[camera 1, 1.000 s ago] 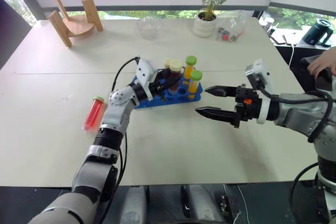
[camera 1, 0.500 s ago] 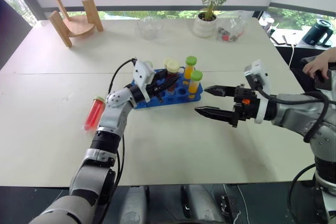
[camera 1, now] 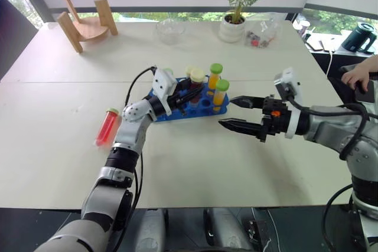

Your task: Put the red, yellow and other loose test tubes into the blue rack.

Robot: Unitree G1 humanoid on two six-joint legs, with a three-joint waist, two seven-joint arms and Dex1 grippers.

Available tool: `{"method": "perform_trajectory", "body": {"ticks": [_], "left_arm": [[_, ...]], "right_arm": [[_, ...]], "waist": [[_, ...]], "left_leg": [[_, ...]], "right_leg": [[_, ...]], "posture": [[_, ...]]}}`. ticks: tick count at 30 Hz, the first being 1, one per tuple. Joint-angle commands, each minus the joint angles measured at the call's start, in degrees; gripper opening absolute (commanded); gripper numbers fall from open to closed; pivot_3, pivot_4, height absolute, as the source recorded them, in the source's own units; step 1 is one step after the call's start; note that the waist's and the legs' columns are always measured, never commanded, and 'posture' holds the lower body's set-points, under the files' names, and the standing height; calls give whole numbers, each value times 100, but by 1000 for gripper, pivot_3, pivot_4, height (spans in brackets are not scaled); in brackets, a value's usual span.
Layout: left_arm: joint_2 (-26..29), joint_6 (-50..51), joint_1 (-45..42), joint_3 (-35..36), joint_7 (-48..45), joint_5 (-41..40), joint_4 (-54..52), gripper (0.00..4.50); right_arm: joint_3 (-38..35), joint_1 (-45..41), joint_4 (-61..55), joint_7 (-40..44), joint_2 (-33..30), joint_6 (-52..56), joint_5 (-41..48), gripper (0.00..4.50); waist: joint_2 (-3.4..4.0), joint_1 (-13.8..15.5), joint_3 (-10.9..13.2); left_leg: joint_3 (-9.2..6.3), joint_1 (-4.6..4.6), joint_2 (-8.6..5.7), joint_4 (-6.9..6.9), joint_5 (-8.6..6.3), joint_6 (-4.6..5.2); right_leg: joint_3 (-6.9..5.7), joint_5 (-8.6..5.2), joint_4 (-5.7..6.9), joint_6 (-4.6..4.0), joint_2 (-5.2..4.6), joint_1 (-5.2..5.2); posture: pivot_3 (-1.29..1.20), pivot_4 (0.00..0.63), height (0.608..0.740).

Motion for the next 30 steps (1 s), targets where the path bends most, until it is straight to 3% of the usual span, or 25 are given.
{"method": "perform_trajectory", "body": {"ticks": [1,10,17,18,19,22,24,26,28,30], "left_arm": [[11,106,204,-172,-11,170,-42,845],[-10,97,215,-111,128,247,17,845],[466,308,142,-53,-232,209,-53,4130],[616,435,144,-69,-388,175,-167,4409],[758,598,154,-74,-529,106,-339,4409],[1448,1797,298,14,-981,-398,-1515,4409],[2203,3038,363,266,-1114,-895,-2537,4409],[3180,4516,236,421,-800,-831,-3238,4409],[4029,5471,57,506,-767,-868,-3534,4409],[4650,6808,-649,391,-861,-1084,-3232,4409]], "right_arm": [[-19,-114,-69,10,39,-127,-33,4500],[31,-142,-49,-6,165,-119,-94,4500],[53,-101,-67,-12,194,-106,-82,4500],[71,-95,-67,-11,203,-111,-92,4500],[87,-90,-66,-7,208,-116,-102,4500],[71,-60,-73,24,185,-124,-104,4500],[60,-46,-53,113,113,-142,-121,4500],[83,-89,-43,301,20,-131,-77,4500],[133,-154,-67,493,-48,-92,-2,4500],[282,-250,-139,713,-41,-56,80,4500]], "waist": [[0,-3,0],[0,-1,0],[1,-19,1],[1,-23,1],[1,-24,1],[-1,-31,4],[1,-43,5],[-1,-85,11],[3,-135,11],[0,-140,14]], "left_leg": [[0,-1,0,0,0,0],[-4,-8,1,-7,-2,3],[-4,-7,1,-10,-2,4],[-5,-7,2,-11,-2,4],[-4,-8,3,-11,-2,4],[-4,-10,3,-11,-2,4],[-3,-14,7,-14,-3,4],[-4,-19,13,-17,-3,4],[-6,-16,15,-23,-3,5],[-8,-17,14,-23,-3,5]], "right_leg": [[0,0,0,0,0,-2],[-5,0,-13,0,0,-5],[-5,0,-14,0,1,-6],[-5,0,-14,0,2,-6],[-5,0,-14,0,2,-7],[-6,0,-14,0,2,-7],[-6,-1,-16,0,2,-13],[-7,-1,-17,-1,5,-20],[-9,-2,-20,-2,7,-20],[-12,-2,-24,-2,6,-17]], "posture": [[0,150,740],[0,150,740],[0,150,740],[0,150,740],[0,150,740],[0,150,740],[0,150,740],[0,150,740],[0,150,740],[0,150,740]]}}
